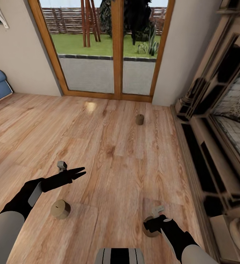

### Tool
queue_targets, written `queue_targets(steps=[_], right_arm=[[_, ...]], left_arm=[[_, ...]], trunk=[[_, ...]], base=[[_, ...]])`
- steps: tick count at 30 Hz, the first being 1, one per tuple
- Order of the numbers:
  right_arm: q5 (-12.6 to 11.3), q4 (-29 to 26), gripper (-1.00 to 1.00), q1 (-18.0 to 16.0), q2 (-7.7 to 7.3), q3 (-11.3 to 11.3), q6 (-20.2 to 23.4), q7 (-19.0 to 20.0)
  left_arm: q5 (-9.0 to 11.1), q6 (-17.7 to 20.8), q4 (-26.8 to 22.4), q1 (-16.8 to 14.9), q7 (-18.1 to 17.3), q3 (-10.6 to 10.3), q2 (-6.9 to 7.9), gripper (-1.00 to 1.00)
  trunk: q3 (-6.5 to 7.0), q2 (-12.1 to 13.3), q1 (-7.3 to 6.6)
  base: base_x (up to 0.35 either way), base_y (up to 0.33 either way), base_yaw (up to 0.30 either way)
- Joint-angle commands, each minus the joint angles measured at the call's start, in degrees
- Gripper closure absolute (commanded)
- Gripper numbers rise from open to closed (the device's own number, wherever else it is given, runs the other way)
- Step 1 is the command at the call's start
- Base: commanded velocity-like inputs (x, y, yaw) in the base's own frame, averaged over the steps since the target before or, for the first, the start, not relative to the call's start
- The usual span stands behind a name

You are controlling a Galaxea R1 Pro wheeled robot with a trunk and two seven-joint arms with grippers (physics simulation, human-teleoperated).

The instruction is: Place each of the two pumpkins and all three candles from the living room inside a cabinet in the living room (use any cabinet), then make sure every cabinet is closed, and position the cauldron so it is next to a table in the living room.

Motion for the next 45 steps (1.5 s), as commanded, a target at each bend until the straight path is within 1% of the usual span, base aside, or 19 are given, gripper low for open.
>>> queue_targets(steps=[1, 3, 6, 10, 14, 18, 22, 23, 24, 29, 31, 40, 41, 45], right_arm=[[0.0, 0.0, -1.00, 0.0, 0.00, 0.0, 0.0, 0.0], [0.0, 0.0, -1.00, 0.0, 0.00, 0.0, 0.0, 0.0], [0.0, 0.0, -1.00, 0.0, 0.00, 0.0, 0.0, 0.0], [0.0, 0.0, -1.00, 0.0, 0.00, 0.0, 0.0, 0.0], [-0.1, 0.1, -1.00, 0.0, 0.06, 0.0, 0.2, 0.0], [-0.1, 0.1, -1.00, 0.0, 0.04, -0.1, 0.3, -0.1], [-0.2, 0.1, -1.00, 0.0, 0.09, -0.1, 0.3, -1.4], [-0.3, 0.1, -1.00, 0.0, 0.11, -0.2, 0.4, -1.8], [-0.3, 0.1, -1.00, 0.0, 0.10, -0.2, 0.4, -1.9], [-0.4, 0.1, -1.00, 0.0, 0.15, -0.2, 0.4, -2.1], [-0.4, 0.1, -1.00, 0.0, 0.17, -0.2, 0.4, -2.0], [-0.5, 0.1, -1.00, 0.0, 0.17, -0.2, 0.5, -2.0], [-0.5, 0.1, 1.00, 0.0, 0.17, -0.2, 0.5, -2.0], [-0.5, 0.1, 1.00, 0.0, 0.18, -0.2, 0.6, -2.0]], left_arm=[[0.0, 0.0, 0.0, 0.0, 0.0, 0.0, -0.01, -1.00], [0.0, 0.0, 0.0, 0.0, 0.0, 0.0, -0.03, -1.00], [0.0, 0.0, 0.0, 0.0, 0.0, 0.0, -0.04, -1.00], [0.0, 0.1, 0.0, 0.0, 0.0, 0.0, -0.04, -1.00], [0.0, 0.1, 0.0, 0.0, 0.0, 0.0, -0.04, -1.00], [0.0, 0.0, 0.0, 0.0, 0.0, 0.0, -0.07, -1.00], [0.0, 0.0, 0.0, 0.0, 0.0, 0.0, -0.11, -1.00], [0.0, 0.0, 0.0, 0.1, 0.0, 0.0, -0.12, -1.00], [0.0, 0.0, 0.0, 0.0, 0.0, 0.0, -0.12, -1.00], [0.0, 0.0, 0.0, 0.0, 0.0, 0.0, -0.13, -1.00], [0.0, 0.0, 0.0, 0.0, 0.0, 0.0, -0.13, -1.00], [-0.1, 0.1, 0.1, 0.0, 0.0, 0.0, -0.05, -1.00], [-0.1, 0.1, 0.1, 0.0, 0.0, 0.0, -0.07, -1.00], [-0.1, 0.1, 0.1, 0.0, 0.0, 0.0, -0.04, -1.00]], trunk=[[-0.22, 0.0, 0.03], [-0.66, 0.0, 0.08], [-0.66, 0.0, 0.08], [-1.55, -0.1, 0.18], [-1.55, -0.1, 0.18], [-2.44, -0.1, 0.28], [-2.44, -0.1, 0.28], [-2.66, -0.2, 0.31], [-2.88, -0.2, 0.34], [-2.88, -0.2, 0.34], [-3.32, -0.2, 0.39], [-3.32, -0.2, 0.39], [-3.32, -0.2, 0.39], [-3.32, -0.2, 0.39]], base=[[0.000, 0.000, 0.000], [0.000, 0.000, 0.000], [0.000, 0.000, 0.000], [0.000, 0.000, 0.000], [0.000, 0.000, 0.000], [0.000, 0.000, 0.000], [0.000, 0.000, 0.000], [0.000, 0.000, 0.000], [0.000, 0.000, 0.000], [0.000, 0.000, 0.000], [0.000, 0.000, 0.000], [0.000, 0.000, 0.000], [0.000, 0.000, 0.000], [0.000, 0.000, 0.000]])
